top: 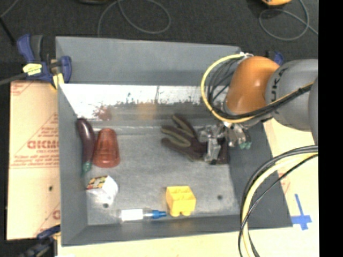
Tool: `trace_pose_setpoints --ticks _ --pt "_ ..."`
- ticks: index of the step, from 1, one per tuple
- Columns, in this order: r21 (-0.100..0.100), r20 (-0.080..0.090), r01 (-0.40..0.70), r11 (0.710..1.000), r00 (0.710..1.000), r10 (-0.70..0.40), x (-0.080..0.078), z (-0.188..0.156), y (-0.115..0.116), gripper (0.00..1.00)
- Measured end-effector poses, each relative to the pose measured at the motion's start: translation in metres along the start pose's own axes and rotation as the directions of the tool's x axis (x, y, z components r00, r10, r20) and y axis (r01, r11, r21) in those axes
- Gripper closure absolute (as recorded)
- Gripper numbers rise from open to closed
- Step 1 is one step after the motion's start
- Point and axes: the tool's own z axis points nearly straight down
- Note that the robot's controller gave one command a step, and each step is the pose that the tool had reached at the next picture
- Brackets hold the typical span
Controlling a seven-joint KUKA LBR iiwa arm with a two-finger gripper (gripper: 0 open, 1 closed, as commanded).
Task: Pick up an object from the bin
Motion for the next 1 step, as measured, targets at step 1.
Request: trace_pose_setpoints --ticks 1 --pt "-0.001 0.007 0.002 1.000 1.000 -0.002 0.0123 -0.0001 -0.0162 1.00"
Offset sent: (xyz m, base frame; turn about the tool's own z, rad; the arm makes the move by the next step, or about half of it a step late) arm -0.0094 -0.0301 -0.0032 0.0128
